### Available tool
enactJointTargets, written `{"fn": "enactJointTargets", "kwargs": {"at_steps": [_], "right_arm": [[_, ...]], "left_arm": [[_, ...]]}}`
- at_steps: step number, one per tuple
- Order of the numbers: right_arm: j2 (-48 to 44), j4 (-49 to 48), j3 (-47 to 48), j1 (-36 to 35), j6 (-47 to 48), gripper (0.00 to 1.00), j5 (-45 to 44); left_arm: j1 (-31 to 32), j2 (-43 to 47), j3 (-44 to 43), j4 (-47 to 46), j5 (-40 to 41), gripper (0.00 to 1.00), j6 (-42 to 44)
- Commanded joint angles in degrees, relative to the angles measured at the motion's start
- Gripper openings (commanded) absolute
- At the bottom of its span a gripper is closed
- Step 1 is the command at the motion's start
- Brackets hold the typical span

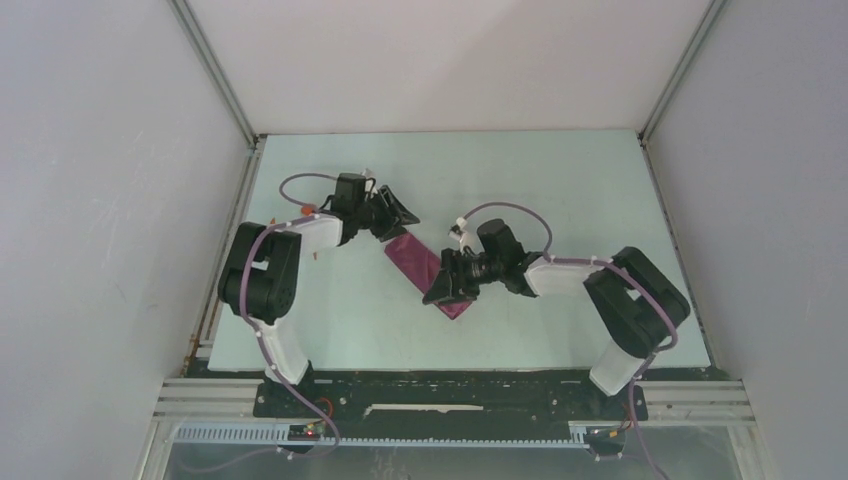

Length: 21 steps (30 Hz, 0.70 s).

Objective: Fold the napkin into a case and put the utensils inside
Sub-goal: Smooth out the smaller rectangle-folded napkin at the center of the board.

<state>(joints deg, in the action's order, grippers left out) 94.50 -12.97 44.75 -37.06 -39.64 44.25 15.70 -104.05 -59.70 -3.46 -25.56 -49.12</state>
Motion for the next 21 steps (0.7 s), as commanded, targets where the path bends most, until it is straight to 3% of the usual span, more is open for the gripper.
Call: {"fn": "enactJointTargets", "kwargs": {"at_steps": [1,5,14,21], "right_arm": [[4.3,-1.8,-2.4,-0.6,0.5,0.74,-3.9],[3.7,4.9,-2.7,-0.5,5.6,0.74,-8.0],[-6.8,31.3,6.5,-3.7,14.8,0.75,-23.1],[-8.7,34.0,8.9,-7.3,11.7,0.76,-25.5]], "left_arm": [[0.0,-4.9,1.6,-2.8,2.0,0.57,-0.7],[0.0,-6.0,1.5,-1.8,3.2,0.57,0.1],[-0.1,8.0,2.8,6.4,7.9,0.61,5.0],[-0.9,14.4,0.5,16.7,14.8,0.72,11.6]]}}
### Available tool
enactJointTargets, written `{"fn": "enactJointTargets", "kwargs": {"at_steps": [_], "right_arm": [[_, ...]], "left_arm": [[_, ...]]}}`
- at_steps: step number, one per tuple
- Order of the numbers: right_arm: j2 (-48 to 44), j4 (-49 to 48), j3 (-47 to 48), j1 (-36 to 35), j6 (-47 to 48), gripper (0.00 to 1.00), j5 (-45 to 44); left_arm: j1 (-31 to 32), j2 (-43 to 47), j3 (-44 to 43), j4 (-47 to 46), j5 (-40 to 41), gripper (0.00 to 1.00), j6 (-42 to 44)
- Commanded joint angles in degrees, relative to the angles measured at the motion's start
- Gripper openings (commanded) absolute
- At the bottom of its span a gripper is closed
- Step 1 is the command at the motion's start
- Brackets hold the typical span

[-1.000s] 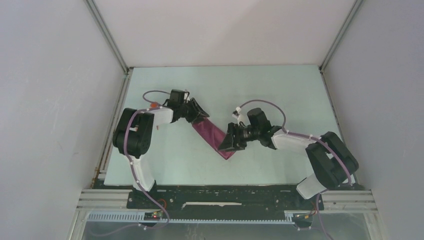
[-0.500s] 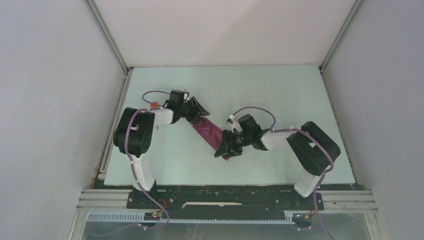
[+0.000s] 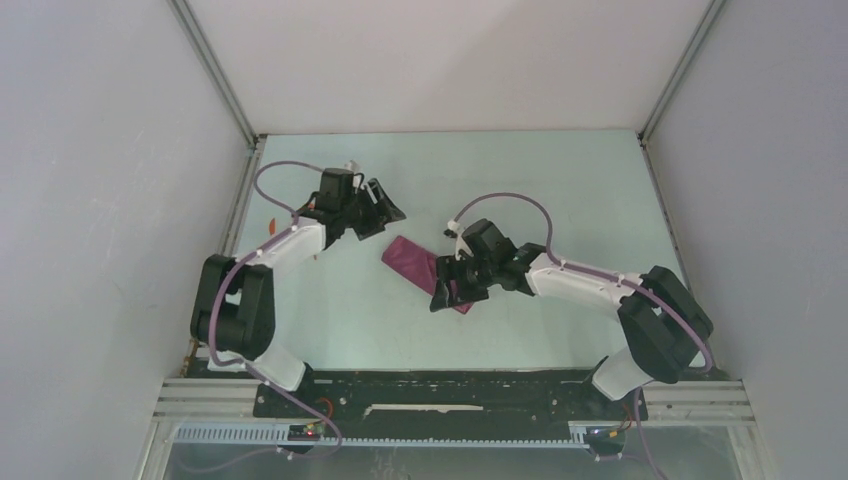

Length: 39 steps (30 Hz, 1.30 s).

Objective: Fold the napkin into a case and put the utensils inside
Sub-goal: Smooth out the smaller rectangle-folded napkin at the center of the board, then rotate the smaller rectangle-folded napkin at the center of the board.

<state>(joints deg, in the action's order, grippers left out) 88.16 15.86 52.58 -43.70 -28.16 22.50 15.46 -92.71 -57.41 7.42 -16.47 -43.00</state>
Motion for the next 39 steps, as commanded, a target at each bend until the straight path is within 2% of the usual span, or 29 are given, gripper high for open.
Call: {"fn": "enactJointTargets", "kwargs": {"at_steps": [1,5,9,13,15,18,21,24,28,31,33,34,36,37,39], "right_arm": [[-2.7,5.4,1.0,0.2,-0.2,0.76,-3.9],[-3.5,6.7,0.8,4.4,-0.4,0.76,-3.1],[-4.9,6.3,-1.8,6.7,-0.3,0.76,-0.2],[-6.6,5.1,-4.5,7.4,-0.5,0.75,0.4],[-6.8,4.5,-5.9,7.9,-0.5,0.75,0.7],[-6.6,3.8,-7.0,8.9,-0.5,0.74,1.5],[-7.1,3.5,-7.2,10.0,-0.1,0.74,1.9],[-7.5,3.8,-7.2,11.4,-0.4,0.73,2.3],[-9.2,5.7,-9.2,13.3,-4.5,0.72,-0.8],[-12.8,3.7,-15.0,15.2,-10.9,0.73,-1.7],[-17.3,0.2,-21.0,16.5,-17.6,0.75,-2.9],[-19.5,-1.5,-23.5,17.0,-20.5,0.75,-3.1],[-22.8,-3.4,-27.1,17.0,-25.5,0.75,-4.6],[-24.0,-5.2,-28.5,16.6,-27.3,0.75,-4.7],[-24.7,-8.8,-30.2,16.1,-30.8,0.75,-5.2]], "left_arm": [[-0.7,2.4,-1.9,6.4,6.0,0.73,5.8],[-0.7,-1.9,-1.5,5.8,5.1,0.76,5.2],[-0.8,-6.8,-2.0,4.8,5.6,0.73,5.7],[-0.7,-8.6,-0.6,1.2,4.1,0.62,4.9],[-0.5,-8.5,0.3,-0.2,3.5,0.51,4.5],[-0.2,-6.9,3.0,-0.8,4.7,0.40,4.7],[-0.1,-4.0,8.5,-4.0,4.1,0.36,2.6],[0.1,-0.7,17.0,-11.4,0.8,0.30,-3.3],[2.2,8.3,31.1,-21.6,0.5,0.30,-14.5],[7.1,19.4,41.1,-23.2,6.0,0.29,-22.7],[12.5,28.7,46.7,-22.5,8.6,0.29,-27.6],[14.9,32.5,48.6,-21.5,10.0,0.32,-30.0],[18.8,39.4,50.4,-17.1,11.3,0.45,-32.9],[19.3,42.8,50.3,-13.8,11.1,0.52,-32.9],[19.5,50.0,49.7,-5.5,11.4,0.59,-31.2]]}}
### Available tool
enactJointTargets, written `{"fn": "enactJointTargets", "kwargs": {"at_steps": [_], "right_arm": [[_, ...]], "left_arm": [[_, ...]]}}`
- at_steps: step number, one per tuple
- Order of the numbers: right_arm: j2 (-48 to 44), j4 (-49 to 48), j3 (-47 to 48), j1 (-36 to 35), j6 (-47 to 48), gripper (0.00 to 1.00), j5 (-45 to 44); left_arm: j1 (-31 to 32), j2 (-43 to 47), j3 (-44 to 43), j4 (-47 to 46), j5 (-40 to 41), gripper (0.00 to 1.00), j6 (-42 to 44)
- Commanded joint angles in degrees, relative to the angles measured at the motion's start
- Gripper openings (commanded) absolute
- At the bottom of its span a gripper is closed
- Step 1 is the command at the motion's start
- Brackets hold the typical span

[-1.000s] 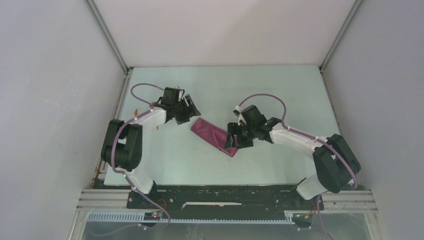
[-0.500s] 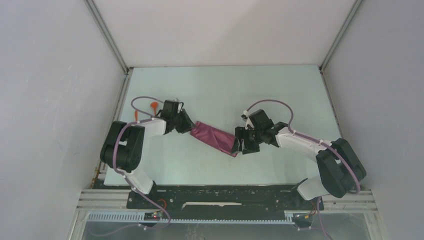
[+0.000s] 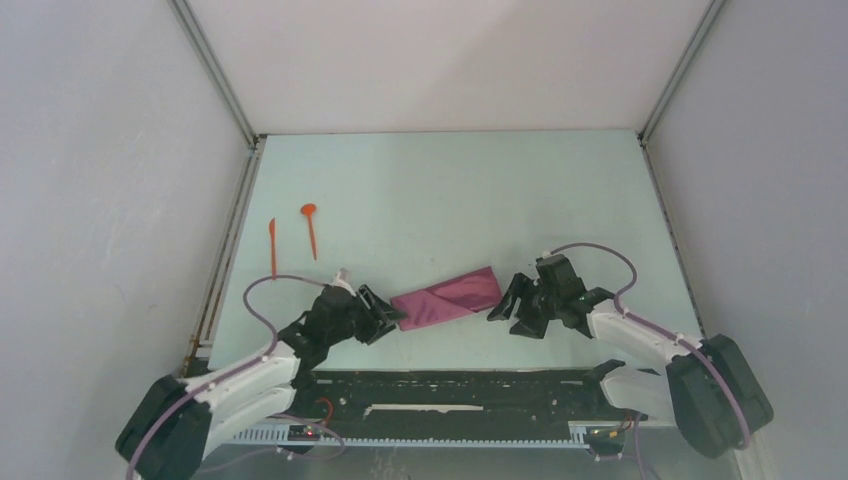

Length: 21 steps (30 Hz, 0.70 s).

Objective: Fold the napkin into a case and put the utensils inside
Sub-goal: Rotate the smaller rectangle-folded napkin at the center of the board.

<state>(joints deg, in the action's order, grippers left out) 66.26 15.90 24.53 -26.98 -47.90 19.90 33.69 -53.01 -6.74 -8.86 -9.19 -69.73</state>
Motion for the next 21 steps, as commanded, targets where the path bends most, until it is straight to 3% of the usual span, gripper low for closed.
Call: {"fn": "enactJointTargets", "kwargs": {"at_steps": [1,6,11,15,21], "right_arm": [[-2.3,-11.3,-2.8,-0.9,-12.7,0.75,-2.5],[4.0,-21.0,-3.0,-2.0,-19.1,0.72,-6.0],[11.7,-27.4,-0.7,-1.3,-19.7,0.64,-9.1],[19.2,-29.5,5.4,-1.4,-11.6,0.56,-8.9],[39.2,-32.8,23.0,-5.7,6.1,0.41,6.1]], "left_arm": [[1.2,14.0,-1.8,15.9,5.1,0.61,-3.2],[1.2,31.1,-9.8,35.7,14.6,0.69,4.8],[1.2,33.8,-21.9,44.8,19.5,0.71,14.7],[1.3,33.0,-29.3,49.1,21.7,0.71,21.4],[1.2,33.8,-33.4,50.1,23.4,0.71,26.4]]}}
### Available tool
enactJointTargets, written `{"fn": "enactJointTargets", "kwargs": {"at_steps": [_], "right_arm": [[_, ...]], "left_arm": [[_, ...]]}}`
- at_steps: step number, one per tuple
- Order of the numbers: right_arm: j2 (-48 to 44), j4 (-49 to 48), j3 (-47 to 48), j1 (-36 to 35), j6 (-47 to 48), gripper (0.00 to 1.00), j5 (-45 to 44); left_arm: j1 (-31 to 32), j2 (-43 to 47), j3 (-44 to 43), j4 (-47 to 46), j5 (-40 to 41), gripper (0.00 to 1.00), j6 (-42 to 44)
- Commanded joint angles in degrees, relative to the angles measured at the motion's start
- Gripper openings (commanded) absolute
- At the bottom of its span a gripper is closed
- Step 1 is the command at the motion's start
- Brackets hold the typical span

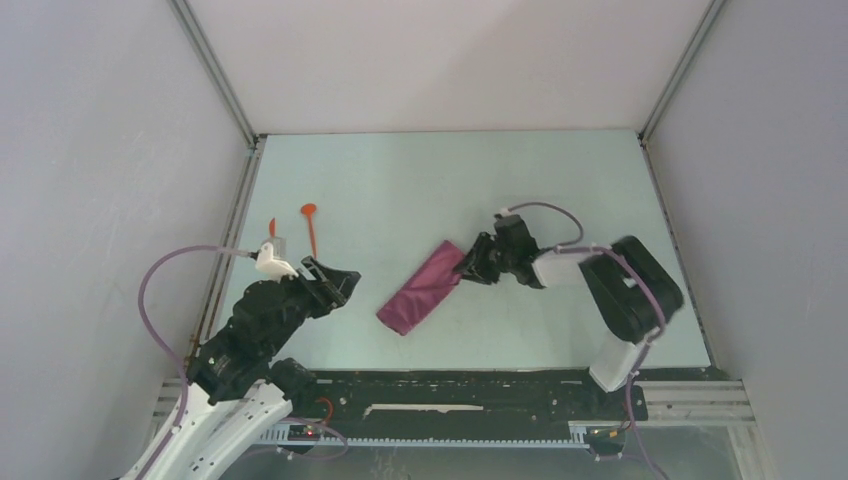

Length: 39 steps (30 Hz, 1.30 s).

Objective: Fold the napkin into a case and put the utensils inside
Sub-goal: Rotate the smaller rectangle-folded napkin at the center of the board.

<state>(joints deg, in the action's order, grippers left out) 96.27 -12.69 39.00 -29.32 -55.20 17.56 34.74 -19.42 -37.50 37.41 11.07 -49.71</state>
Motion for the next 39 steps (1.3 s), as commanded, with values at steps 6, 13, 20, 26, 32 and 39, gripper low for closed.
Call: {"fn": "enactJointTargets", "kwargs": {"at_steps": [6,13,20,26,32,39], "right_arm": [[20.1,-2.0,23.5,-10.2,17.0,0.38,13.7],[28.4,7.7,40.7,-15.7,17.1,0.48,11.7],[19.9,19.1,37.0,-12.7,18.2,0.71,11.9],[9.6,11.0,20.4,-16.4,20.6,0.74,21.2],[11.7,-11.7,10.6,-20.7,9.1,0.73,25.7],[16.3,-18.2,9.4,-23.6,5.4,0.70,25.9]], "left_arm": [[0.1,1.0,-4.5,5.3,4.6,0.71,7.3],[0.1,0.8,-4.3,5.4,5.2,0.72,6.9],[-0.9,-7.9,-2.2,1.0,0.7,0.77,4.8],[-20.1,-23.3,8.5,-23.8,-28.3,0.67,0.4],[-26.0,-42.8,6.9,-36.4,-35.4,0.52,1.6],[-28.7,-51.1,7.3,-40.4,-28.8,0.45,2.4]]}}
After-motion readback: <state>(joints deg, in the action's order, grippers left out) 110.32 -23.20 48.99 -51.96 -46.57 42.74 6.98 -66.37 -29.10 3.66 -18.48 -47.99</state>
